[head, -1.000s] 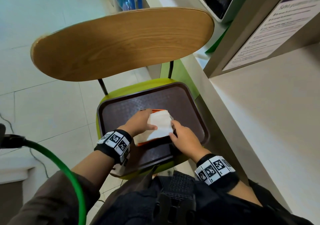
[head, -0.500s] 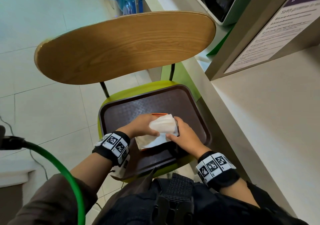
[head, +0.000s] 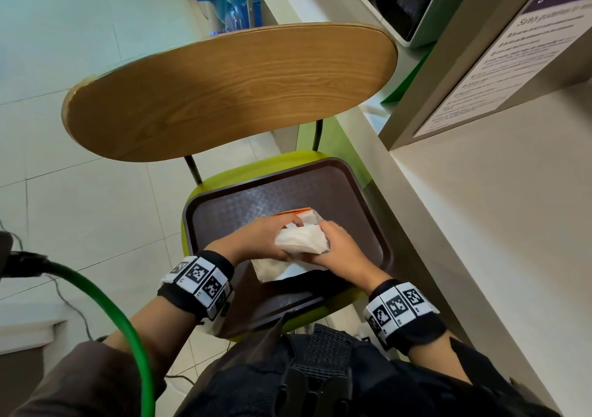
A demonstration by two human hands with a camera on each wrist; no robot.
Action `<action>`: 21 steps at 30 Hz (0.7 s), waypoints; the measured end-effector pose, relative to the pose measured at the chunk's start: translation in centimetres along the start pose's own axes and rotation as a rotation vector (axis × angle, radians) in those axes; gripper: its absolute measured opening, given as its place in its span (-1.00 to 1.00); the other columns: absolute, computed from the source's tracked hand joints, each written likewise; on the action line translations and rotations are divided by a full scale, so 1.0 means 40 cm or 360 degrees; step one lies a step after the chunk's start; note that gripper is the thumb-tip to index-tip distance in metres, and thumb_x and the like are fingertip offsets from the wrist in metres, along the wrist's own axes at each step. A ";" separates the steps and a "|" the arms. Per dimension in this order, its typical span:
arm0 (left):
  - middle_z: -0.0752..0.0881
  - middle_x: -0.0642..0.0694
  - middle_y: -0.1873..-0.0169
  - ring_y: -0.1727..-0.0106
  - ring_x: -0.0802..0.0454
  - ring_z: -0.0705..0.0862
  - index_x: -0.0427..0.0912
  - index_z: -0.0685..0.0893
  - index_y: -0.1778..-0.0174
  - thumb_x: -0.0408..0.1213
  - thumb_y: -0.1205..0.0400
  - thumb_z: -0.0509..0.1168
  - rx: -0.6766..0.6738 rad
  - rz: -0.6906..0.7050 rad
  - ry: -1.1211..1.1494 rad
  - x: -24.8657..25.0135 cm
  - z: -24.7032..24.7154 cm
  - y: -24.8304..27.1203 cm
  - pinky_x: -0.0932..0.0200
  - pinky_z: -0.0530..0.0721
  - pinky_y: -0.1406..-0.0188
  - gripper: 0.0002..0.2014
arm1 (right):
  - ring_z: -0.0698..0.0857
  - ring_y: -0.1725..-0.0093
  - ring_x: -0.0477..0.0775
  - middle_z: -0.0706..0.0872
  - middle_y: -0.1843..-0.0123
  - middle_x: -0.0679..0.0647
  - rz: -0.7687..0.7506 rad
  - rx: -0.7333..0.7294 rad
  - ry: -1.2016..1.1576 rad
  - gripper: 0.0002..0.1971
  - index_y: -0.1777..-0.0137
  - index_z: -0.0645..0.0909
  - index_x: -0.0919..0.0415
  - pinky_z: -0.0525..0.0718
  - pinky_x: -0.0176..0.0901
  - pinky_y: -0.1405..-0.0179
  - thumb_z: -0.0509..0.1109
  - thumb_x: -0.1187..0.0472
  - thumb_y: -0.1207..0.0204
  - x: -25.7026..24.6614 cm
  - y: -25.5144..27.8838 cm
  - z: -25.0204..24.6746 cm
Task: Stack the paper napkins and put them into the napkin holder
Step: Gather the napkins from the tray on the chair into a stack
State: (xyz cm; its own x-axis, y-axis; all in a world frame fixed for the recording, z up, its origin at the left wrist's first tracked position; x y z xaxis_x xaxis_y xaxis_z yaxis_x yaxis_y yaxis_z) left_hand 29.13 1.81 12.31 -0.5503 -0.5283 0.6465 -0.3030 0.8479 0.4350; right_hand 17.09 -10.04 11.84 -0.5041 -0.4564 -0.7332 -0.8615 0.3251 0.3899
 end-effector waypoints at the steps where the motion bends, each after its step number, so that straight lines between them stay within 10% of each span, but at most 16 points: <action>1: 0.70 -0.06 -0.25 -0.20 -0.05 0.66 0.01 0.49 -0.44 -0.20 -0.40 0.54 -0.0011 -0.0028 -0.0044 -0.001 -0.001 0.002 0.19 0.52 -0.12 -0.33 | 0.66 -0.17 0.14 0.69 -0.15 0.12 0.0003 -0.0022 -0.0070 -0.49 -0.16 0.57 0.18 0.63 0.03 -0.10 0.63 0.03 -0.28 -0.001 0.003 0.001; 7: 0.55 -0.16 -0.44 -0.49 -0.11 0.46 -0.10 0.46 -0.53 0.10 -0.38 0.53 -0.0034 -0.0137 -0.0193 -0.023 0.008 -0.018 0.06 0.43 -0.46 -0.18 | 0.68 -0.10 0.03 0.72 -0.10 0.04 0.0059 0.0036 -0.0181 -0.59 -0.12 0.50 0.12 0.58 -0.26 0.12 0.58 0.06 -0.37 0.003 0.012 -0.004; 12: 0.61 -0.17 -0.30 -0.38 -0.13 0.48 -0.10 0.60 -0.36 0.19 -0.38 0.44 -0.0068 -0.0193 -0.0245 -0.027 0.033 -0.039 -0.06 0.53 -0.35 -0.32 | 0.63 -0.19 0.17 0.66 -0.15 0.10 0.0073 0.0132 0.0097 -0.58 -0.21 0.54 0.10 0.64 0.21 -0.18 0.46 -0.01 -0.39 0.015 0.001 0.003; 21: 0.75 -0.11 -0.17 -0.36 -0.17 0.39 -0.08 0.71 -0.26 0.04 -0.46 0.46 -0.0019 -0.0097 -0.0282 -0.031 0.048 -0.050 -0.02 0.38 -0.38 -0.52 | 0.60 -0.23 0.20 0.63 -0.17 0.13 0.0060 0.0134 0.0184 -0.64 -0.22 0.54 0.14 0.62 0.25 -0.22 0.42 0.05 -0.47 0.021 -0.001 0.007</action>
State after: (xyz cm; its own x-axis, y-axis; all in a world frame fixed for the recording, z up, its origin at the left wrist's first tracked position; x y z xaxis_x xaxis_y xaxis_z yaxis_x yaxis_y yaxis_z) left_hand 28.92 0.85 9.43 -0.6601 -0.5620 0.4985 -0.3313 0.8133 0.4783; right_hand 16.70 -10.21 11.04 -0.5438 -0.5335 -0.6478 -0.8362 0.4099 0.3644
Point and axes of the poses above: each hand's wrist, its own y-axis away from the middle knuckle, its own z-axis out of the palm, x = y × z, the point moved 4 cm from there along -y, towards the middle knuckle
